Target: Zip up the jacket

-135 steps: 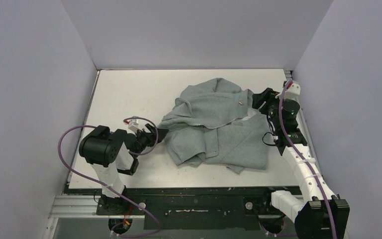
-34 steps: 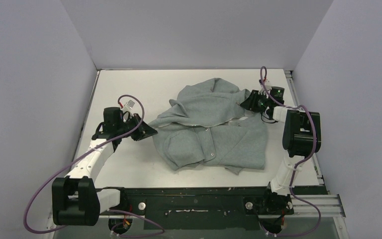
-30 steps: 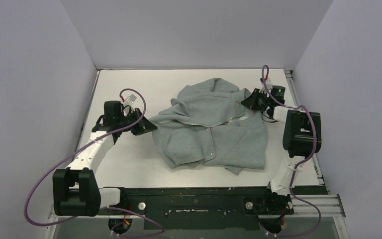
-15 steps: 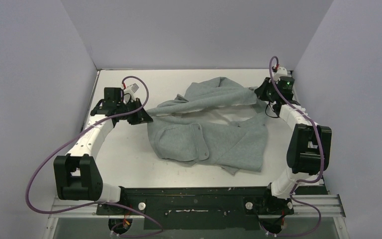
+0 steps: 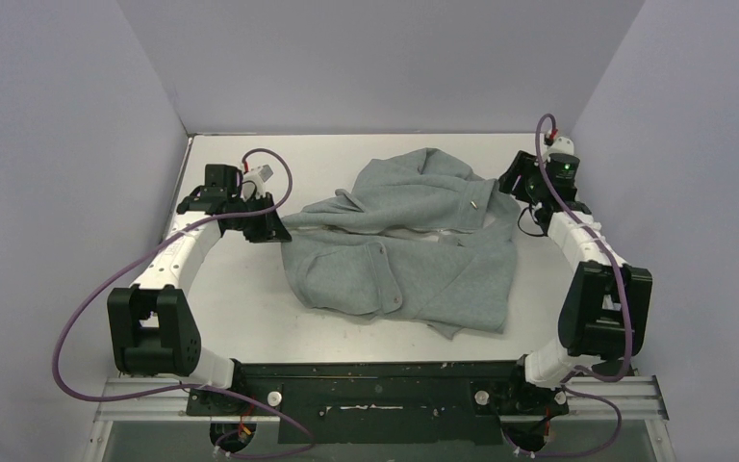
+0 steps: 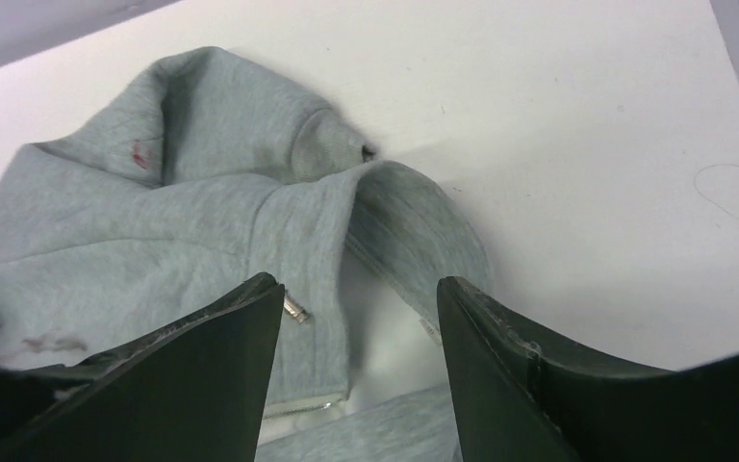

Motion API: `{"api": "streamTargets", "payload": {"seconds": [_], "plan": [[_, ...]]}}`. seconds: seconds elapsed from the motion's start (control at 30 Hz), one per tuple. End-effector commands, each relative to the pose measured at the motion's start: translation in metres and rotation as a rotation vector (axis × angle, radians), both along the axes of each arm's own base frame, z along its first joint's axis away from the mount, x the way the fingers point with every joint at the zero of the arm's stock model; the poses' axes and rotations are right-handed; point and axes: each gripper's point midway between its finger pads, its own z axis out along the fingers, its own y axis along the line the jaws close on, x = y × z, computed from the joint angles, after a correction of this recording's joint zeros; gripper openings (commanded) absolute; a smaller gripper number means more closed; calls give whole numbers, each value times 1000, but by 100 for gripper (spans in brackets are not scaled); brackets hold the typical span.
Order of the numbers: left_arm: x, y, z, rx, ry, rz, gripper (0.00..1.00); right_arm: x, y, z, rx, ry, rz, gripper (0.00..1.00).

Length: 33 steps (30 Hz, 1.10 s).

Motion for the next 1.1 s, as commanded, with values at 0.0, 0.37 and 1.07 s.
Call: {"api": "streamTargets", "payload": {"seconds": [0.0,0.37,1.07], "plan": [[8,4,7,9,-35,-5,0,-20,17,32,88,-26,23,61],[5,2,10,2,-41,-11,0,-86,17,-48,-157,332,44,64],[9,4,11,-3,-53,29,0,-67,-1,-17,34,17,-172,1]]}}
